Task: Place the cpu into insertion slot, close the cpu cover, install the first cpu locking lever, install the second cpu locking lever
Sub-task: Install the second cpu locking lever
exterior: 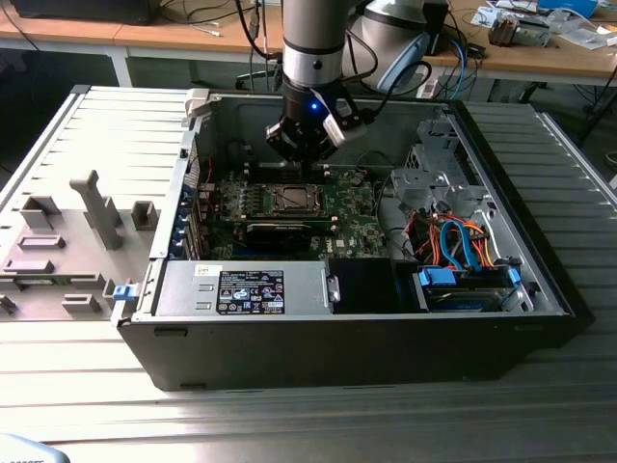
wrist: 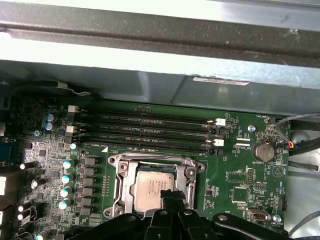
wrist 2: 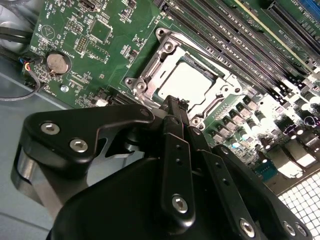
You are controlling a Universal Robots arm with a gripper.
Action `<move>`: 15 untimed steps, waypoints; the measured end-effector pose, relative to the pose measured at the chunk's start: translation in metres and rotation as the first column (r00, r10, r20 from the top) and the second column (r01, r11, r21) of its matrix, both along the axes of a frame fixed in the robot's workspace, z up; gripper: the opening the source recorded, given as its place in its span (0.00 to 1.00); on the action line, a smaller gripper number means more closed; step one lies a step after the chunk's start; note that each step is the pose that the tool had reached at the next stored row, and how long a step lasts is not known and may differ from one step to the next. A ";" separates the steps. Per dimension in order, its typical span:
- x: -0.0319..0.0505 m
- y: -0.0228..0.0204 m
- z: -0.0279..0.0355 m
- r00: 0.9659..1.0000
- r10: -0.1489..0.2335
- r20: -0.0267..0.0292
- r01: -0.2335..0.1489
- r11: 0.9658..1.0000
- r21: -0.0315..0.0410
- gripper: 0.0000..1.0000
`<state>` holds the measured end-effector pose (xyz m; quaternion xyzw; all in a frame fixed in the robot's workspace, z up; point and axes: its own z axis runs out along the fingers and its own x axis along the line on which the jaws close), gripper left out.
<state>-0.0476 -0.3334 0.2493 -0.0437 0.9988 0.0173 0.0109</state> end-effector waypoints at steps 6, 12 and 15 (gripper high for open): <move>0.0000 -0.0003 0.0003 1.000 0.000 0.000 0.000 1.000 0.000 0.11; 0.0000 -0.0044 0.0002 1.000 0.000 0.000 0.000 1.000 0.000 0.11; 0.0000 -0.0094 0.0001 1.000 0.000 0.000 0.000 1.000 0.000 0.11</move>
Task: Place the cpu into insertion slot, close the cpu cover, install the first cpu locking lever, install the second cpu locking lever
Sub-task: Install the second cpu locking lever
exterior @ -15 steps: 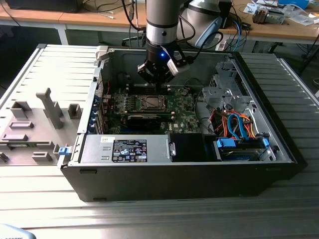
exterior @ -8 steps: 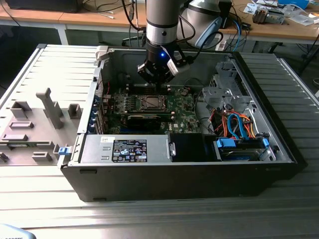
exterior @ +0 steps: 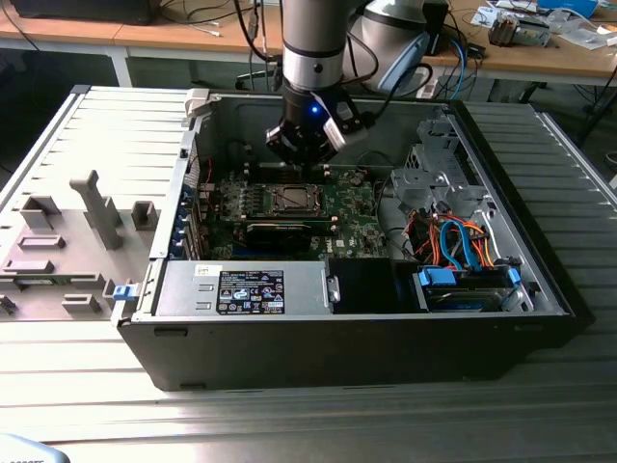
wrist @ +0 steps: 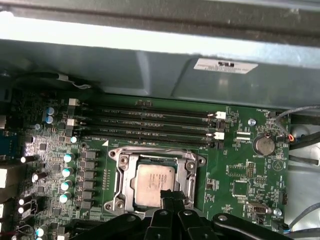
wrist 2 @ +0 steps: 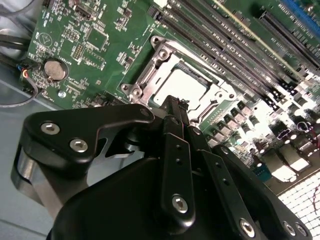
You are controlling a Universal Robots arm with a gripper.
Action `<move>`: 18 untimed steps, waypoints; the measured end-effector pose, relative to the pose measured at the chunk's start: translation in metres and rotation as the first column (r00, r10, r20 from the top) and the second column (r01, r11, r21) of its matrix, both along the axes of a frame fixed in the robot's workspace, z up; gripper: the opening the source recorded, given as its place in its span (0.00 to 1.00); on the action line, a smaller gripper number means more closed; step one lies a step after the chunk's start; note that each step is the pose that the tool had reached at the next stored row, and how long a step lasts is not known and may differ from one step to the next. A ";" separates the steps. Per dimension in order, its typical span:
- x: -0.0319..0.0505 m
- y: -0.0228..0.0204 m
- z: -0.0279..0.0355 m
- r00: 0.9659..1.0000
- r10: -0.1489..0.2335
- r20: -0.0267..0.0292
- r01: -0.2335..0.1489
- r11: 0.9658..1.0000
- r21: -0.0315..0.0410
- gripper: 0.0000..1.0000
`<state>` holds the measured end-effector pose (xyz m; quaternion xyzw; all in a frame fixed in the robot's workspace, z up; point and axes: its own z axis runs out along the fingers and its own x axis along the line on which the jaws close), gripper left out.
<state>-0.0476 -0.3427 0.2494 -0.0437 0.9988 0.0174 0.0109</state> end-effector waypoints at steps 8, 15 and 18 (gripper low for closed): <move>0.0005 -0.0051 0.0000 1.000 0.000 0.000 0.000 1.000 0.000 0.11; 0.0017 -0.0093 0.0000 1.000 0.000 0.000 0.000 1.000 0.000 0.11; 0.0021 -0.0133 0.0000 1.000 0.000 0.000 0.000 1.000 0.000 0.11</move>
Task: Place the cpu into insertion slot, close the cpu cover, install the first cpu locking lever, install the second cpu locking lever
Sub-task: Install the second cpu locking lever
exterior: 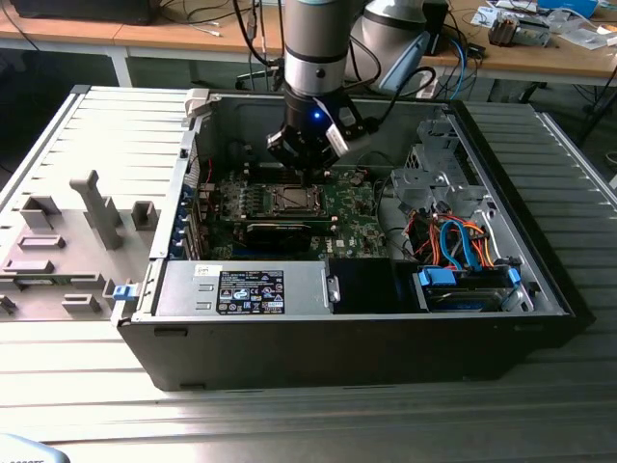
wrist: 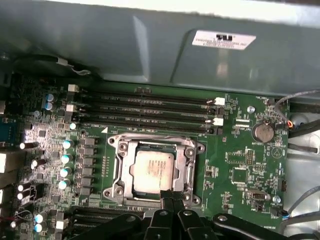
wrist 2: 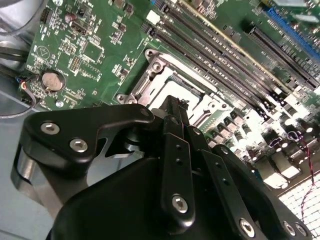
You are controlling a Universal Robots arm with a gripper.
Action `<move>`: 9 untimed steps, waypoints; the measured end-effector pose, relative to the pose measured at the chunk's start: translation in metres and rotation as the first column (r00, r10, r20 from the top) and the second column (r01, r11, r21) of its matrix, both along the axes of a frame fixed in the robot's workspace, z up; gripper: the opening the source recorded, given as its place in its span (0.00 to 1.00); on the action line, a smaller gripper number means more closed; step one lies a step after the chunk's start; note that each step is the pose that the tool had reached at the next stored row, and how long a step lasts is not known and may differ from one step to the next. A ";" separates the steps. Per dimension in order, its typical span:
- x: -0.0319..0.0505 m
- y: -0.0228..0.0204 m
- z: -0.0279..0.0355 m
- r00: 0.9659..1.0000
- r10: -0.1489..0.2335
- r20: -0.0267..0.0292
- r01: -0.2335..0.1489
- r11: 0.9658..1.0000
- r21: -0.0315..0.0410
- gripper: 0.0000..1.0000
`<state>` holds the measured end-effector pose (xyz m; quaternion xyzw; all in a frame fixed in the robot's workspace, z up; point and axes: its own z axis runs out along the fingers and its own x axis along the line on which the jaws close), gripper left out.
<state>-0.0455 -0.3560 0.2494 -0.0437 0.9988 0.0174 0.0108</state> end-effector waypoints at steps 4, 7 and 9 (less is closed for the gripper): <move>0.0002 -0.0084 0.0000 1.000 0.000 0.000 0.000 1.000 0.001 0.11; 0.0002 -0.0127 -0.0001 1.000 0.000 0.000 0.000 1.000 0.002 0.11; 0.0002 -0.0153 -0.0003 1.000 0.000 0.000 0.000 1.000 0.004 0.11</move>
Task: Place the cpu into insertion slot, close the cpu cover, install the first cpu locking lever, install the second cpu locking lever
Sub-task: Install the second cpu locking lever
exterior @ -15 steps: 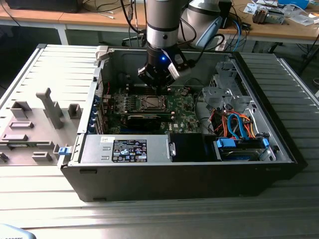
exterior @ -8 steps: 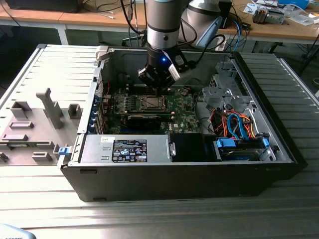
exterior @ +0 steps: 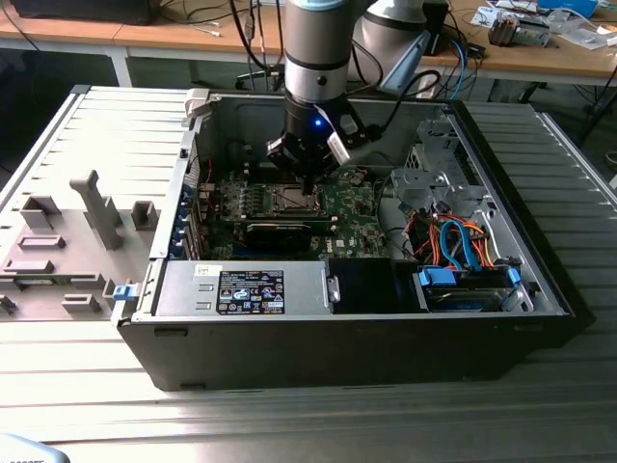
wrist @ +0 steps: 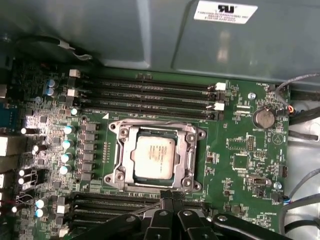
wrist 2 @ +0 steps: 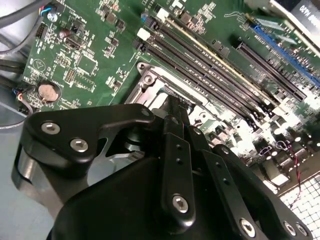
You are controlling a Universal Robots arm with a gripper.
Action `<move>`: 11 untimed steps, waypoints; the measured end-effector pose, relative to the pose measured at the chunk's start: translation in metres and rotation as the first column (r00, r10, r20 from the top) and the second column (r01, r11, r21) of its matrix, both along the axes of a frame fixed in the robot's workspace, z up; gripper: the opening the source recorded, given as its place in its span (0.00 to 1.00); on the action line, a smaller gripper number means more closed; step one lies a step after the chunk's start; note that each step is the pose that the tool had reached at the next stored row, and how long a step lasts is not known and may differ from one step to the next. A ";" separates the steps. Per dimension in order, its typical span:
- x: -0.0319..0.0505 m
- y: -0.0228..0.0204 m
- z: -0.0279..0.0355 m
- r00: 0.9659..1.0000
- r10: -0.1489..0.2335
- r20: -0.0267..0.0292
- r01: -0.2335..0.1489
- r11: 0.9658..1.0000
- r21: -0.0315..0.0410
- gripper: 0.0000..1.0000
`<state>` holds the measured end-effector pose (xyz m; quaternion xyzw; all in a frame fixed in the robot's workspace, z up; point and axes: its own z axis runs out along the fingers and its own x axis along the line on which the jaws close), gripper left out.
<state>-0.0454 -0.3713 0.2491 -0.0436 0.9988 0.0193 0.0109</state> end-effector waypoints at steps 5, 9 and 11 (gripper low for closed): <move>0.0000 -0.0077 -0.0017 1.000 0.000 0.000 0.000 1.000 0.013 0.11; 0.0000 -0.0123 -0.0031 1.000 0.000 0.000 0.000 1.000 0.024 0.11; 0.0000 -0.0152 -0.0039 1.000 0.000 0.000 0.000 1.000 0.030 0.11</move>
